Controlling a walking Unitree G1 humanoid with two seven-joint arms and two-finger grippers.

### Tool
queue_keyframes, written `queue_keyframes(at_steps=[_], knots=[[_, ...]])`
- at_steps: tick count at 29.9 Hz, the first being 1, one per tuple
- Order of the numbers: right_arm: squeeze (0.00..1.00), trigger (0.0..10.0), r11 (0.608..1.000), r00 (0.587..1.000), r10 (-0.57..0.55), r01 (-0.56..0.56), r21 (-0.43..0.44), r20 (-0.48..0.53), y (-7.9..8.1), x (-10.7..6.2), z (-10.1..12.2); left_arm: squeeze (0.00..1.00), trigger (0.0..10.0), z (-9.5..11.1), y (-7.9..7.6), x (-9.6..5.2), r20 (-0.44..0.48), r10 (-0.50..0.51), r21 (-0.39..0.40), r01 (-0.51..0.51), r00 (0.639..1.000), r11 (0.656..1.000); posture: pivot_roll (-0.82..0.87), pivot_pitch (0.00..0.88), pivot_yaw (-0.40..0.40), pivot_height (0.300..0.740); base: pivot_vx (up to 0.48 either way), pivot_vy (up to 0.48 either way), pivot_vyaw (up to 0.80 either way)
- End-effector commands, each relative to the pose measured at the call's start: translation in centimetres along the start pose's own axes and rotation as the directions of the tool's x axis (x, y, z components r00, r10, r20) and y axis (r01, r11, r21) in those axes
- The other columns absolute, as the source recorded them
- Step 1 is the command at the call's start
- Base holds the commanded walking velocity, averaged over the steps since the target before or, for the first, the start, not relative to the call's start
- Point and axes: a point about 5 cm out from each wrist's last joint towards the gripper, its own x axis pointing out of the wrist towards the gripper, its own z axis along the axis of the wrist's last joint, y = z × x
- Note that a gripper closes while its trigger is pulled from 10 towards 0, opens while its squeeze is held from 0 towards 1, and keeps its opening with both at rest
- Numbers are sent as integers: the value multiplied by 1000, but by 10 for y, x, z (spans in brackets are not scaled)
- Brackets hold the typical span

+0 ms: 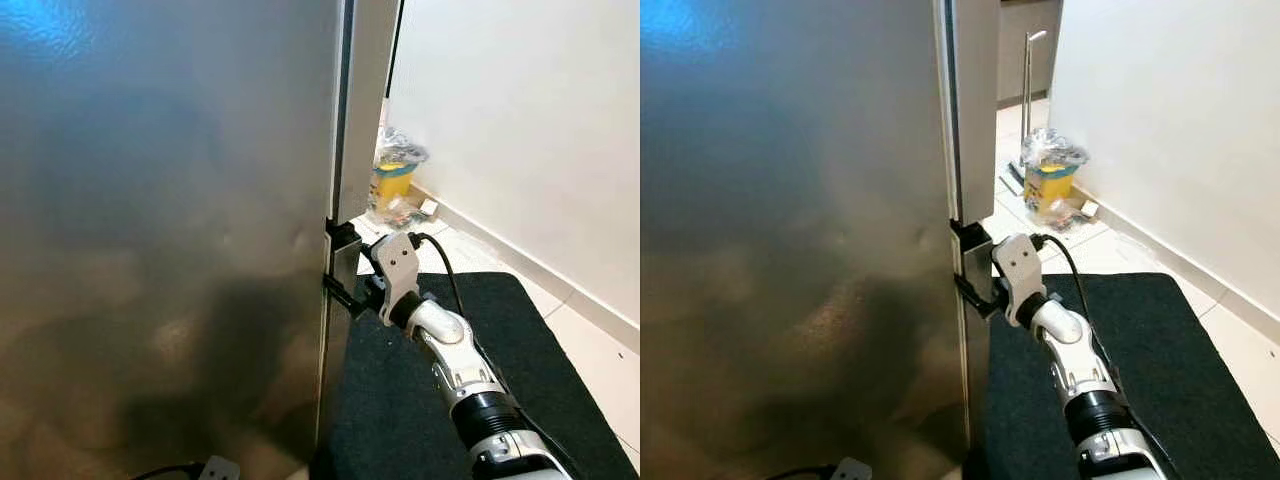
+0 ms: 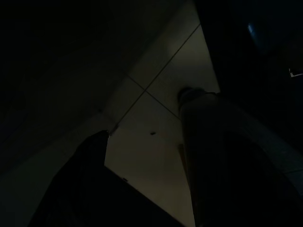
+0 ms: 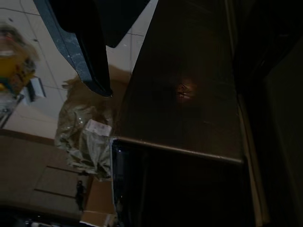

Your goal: Restocking fridge

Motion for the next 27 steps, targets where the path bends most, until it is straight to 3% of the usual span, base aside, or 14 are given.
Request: queue_keyframes(at_steps=[1, 13, 27], knots=[[0, 10000, 988, 988, -152, 153, -11, 31, -24, 0, 11, 0, 10000, -34, -6, -5, -134, -27, -11, 26, 991, 1000, -39, 68, 6, 740, 0, 0, 0], [0, 10000, 953, 954, -298, 298, -49, 20, -46, -8, 12, 0, 10000, -34, -6, -5, -136, -28, -6, 27, 990, 1000, -40, 72, 9, 740, 0, 0, 0], [0, 10000, 924, 926, -378, 378, -63, 14, -59, -14, 12, 0, 10000, -35, -7, -5, -136, -29, -6, 28, 990, 1000, -42, 73, 10, 740, 0, 0, 0]])
